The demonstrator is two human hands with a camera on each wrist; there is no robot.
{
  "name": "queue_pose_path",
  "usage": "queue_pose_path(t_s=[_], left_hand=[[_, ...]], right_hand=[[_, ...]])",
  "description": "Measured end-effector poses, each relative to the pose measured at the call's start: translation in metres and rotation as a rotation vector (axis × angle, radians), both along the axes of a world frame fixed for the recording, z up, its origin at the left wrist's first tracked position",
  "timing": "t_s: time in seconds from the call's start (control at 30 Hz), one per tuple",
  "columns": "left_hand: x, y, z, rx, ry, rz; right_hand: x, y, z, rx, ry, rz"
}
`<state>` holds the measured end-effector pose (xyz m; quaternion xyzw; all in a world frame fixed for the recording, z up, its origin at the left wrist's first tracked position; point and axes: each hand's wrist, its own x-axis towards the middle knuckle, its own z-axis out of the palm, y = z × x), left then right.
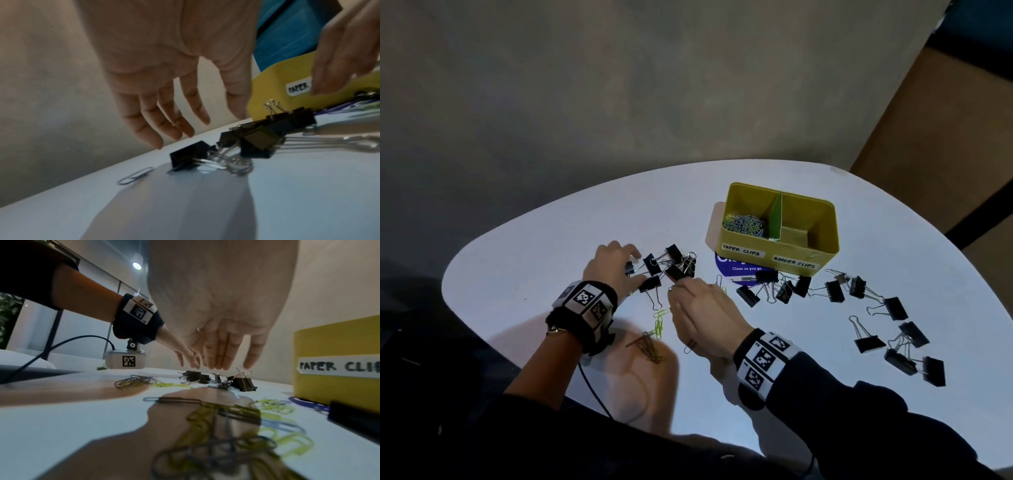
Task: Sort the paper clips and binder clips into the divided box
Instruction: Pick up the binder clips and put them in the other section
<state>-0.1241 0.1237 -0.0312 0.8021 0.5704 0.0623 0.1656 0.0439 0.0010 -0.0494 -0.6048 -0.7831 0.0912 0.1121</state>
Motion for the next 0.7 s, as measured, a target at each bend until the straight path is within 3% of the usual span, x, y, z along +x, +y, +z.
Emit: queue_pose_path(t_s=[0.17, 0.23, 0.4, 0.6, 0.7], left_hand=[[0.012, -0.003, -0.007, -0.015, 0.122, -0.090], [0.009, -0.001, -0.008, 0.008, 0.140, -0.092], [-0.001, 0.010, -0.009, -0.002, 0.036, -0.132], [-0.007, 0.000, -0.010, 0.062, 0.066, -0.017], [-0.013, -0.006, -0.011, 0.090, -0.029, 0.058]], right_hand=[[0.005, 0.017, -0.010, -0.060, -0.028, -0.099], [0.005, 0.023, -0.010, -0.046, -0.035, -0.056], [-0.004, 0.034, -0.008, -0.145, -0.176, -0.031], [0.016, 0.005, -0.009, -0.186, -0.154, 0.059], [0.035, -0.007, -0.007, -0.143, -0.073, 0.079]])
